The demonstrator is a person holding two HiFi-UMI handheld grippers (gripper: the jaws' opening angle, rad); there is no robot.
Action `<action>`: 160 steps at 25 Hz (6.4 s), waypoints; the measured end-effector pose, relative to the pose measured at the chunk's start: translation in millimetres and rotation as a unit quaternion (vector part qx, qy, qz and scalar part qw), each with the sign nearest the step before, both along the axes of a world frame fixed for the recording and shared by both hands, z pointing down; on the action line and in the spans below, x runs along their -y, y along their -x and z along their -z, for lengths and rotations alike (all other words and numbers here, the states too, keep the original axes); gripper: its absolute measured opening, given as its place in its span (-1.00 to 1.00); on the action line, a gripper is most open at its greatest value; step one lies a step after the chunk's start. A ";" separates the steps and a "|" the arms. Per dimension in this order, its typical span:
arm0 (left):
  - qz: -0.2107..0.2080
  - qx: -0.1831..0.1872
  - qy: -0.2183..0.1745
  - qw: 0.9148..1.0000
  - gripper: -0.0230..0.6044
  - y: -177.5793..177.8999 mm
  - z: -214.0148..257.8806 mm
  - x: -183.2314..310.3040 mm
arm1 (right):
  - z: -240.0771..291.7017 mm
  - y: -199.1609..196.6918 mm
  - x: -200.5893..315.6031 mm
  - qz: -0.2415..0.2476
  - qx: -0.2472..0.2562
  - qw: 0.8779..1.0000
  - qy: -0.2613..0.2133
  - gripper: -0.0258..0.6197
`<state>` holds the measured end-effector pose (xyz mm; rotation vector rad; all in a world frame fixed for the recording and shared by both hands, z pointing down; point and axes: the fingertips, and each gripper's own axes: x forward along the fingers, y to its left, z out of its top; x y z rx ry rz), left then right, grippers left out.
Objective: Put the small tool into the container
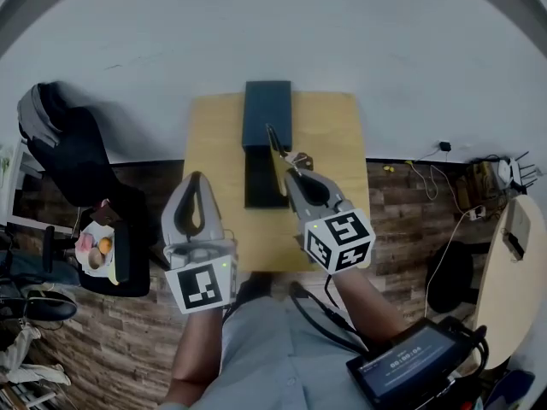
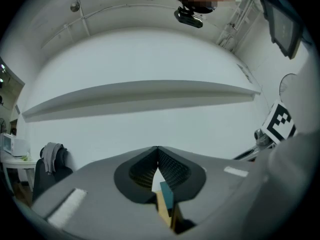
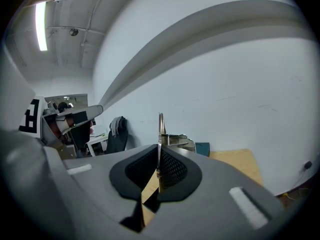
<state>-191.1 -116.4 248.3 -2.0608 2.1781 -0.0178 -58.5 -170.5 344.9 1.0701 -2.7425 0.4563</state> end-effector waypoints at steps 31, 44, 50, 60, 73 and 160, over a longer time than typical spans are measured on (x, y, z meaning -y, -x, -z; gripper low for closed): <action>-0.032 -0.025 0.100 0.994 -0.89 53.4 -106.6 82.5 | -160.5 44.3 40.0 -0.040 0.024 0.968 0.245 -0.91; -0.024 -0.031 0.120 0.992 -0.89 66.4 -121.2 94.3 | -190.2 49.8 44.9 -0.053 0.035 0.951 0.304 -0.91; -0.027 -0.028 0.118 0.992 -0.89 72.2 -122.8 101.5 | -198.8 49.9 50.6 -0.065 0.023 0.941 0.332 -0.91; -0.027 -0.031 0.118 0.992 -0.89 80.3 -120.8 112.7 | -208.6 56.6 56.2 -0.068 0.035 0.922 0.380 -0.91; -0.027 -0.041 0.110 0.993 -0.89 81.8 -117.5 111.1 | -210.9 51.4 55.7 -0.074 0.024 0.921 0.383 -0.91; -0.009 -0.050 0.131 0.990 -0.89 141.1 -142.0 139.8 | -248.9 87.4 97.2 -0.110 -0.020 0.934 0.338 -0.53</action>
